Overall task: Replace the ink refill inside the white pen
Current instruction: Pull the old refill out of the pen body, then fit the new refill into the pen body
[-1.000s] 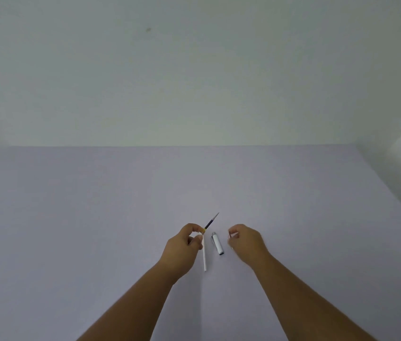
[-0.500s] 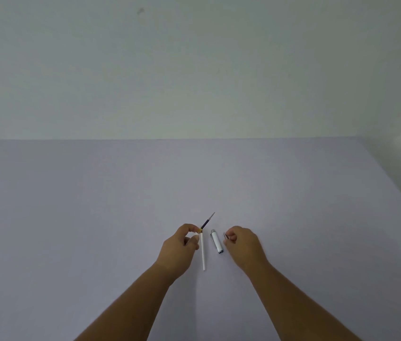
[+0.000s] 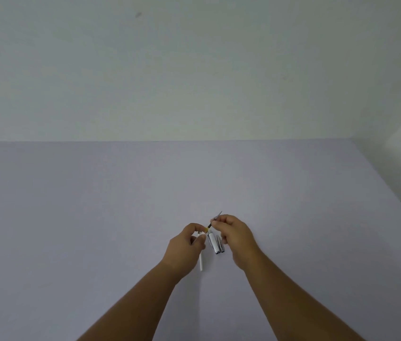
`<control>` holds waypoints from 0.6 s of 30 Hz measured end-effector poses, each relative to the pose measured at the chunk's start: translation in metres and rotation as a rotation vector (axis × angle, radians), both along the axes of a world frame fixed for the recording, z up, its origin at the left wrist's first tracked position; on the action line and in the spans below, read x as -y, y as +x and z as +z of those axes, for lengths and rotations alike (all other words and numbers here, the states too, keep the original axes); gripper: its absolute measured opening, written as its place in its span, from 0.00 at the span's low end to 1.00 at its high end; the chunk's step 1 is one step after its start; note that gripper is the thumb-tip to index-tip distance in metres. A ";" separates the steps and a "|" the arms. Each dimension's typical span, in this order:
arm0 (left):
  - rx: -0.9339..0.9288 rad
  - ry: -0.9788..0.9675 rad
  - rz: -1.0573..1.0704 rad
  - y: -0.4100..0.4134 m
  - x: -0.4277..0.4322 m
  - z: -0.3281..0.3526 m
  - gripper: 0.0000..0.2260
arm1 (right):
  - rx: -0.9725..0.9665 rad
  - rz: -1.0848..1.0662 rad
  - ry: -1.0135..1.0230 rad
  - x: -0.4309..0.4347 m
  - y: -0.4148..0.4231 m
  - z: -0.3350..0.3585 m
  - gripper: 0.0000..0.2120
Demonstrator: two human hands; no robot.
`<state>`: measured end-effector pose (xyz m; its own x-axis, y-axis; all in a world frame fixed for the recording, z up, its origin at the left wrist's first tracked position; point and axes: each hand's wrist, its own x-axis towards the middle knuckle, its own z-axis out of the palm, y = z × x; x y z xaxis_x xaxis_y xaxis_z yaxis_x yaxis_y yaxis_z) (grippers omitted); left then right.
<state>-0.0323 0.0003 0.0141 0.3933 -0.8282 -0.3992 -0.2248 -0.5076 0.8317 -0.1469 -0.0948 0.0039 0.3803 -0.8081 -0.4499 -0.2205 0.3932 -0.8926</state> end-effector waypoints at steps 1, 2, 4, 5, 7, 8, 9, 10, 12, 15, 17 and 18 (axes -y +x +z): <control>-0.002 0.002 0.002 0.000 0.000 0.000 0.10 | 0.032 -0.061 0.018 0.003 0.002 0.000 0.03; -0.002 0.007 0.005 0.001 -0.001 0.000 0.09 | 0.082 -0.148 0.050 0.007 0.002 0.000 0.04; -0.009 0.022 0.023 0.004 -0.003 -0.001 0.06 | 0.098 -0.277 0.053 0.018 -0.001 0.001 0.06; -0.011 0.030 0.033 0.005 -0.004 -0.002 0.06 | -0.008 -0.265 -0.016 0.022 -0.005 -0.001 0.06; -0.014 0.047 0.049 0.008 -0.006 -0.004 0.06 | -0.360 -0.071 -0.239 0.026 -0.017 -0.009 0.06; -0.020 0.052 0.057 0.010 -0.007 -0.005 0.06 | -0.523 0.054 -0.329 0.026 -0.022 -0.013 0.06; -0.025 0.056 0.065 0.010 -0.008 -0.005 0.06 | -0.631 0.153 -0.380 0.024 -0.026 -0.018 0.07; -0.023 0.060 0.068 0.011 -0.009 -0.006 0.07 | -0.686 0.217 -0.401 0.021 -0.029 -0.023 0.07; -0.014 0.062 0.068 0.013 -0.012 -0.007 0.07 | -0.732 0.269 -0.417 0.016 -0.031 -0.029 0.07; 0.009 0.050 0.064 0.015 -0.014 -0.007 0.07 | -0.723 0.260 -0.440 0.013 -0.030 -0.033 0.08; 0.043 0.037 0.053 0.015 -0.015 -0.005 0.08 | -0.719 0.255 -0.444 0.012 -0.028 -0.032 0.08; 0.054 0.034 0.050 0.015 -0.016 -0.005 0.08 | -0.720 0.257 -0.446 0.012 -0.028 -0.033 0.08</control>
<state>-0.0173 0.0158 0.0095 0.4552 -0.7936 -0.4038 -0.2427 -0.5469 0.8012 -0.1751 -0.1069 -0.0288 0.3200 -0.8940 -0.3136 -0.8219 -0.0973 -0.5613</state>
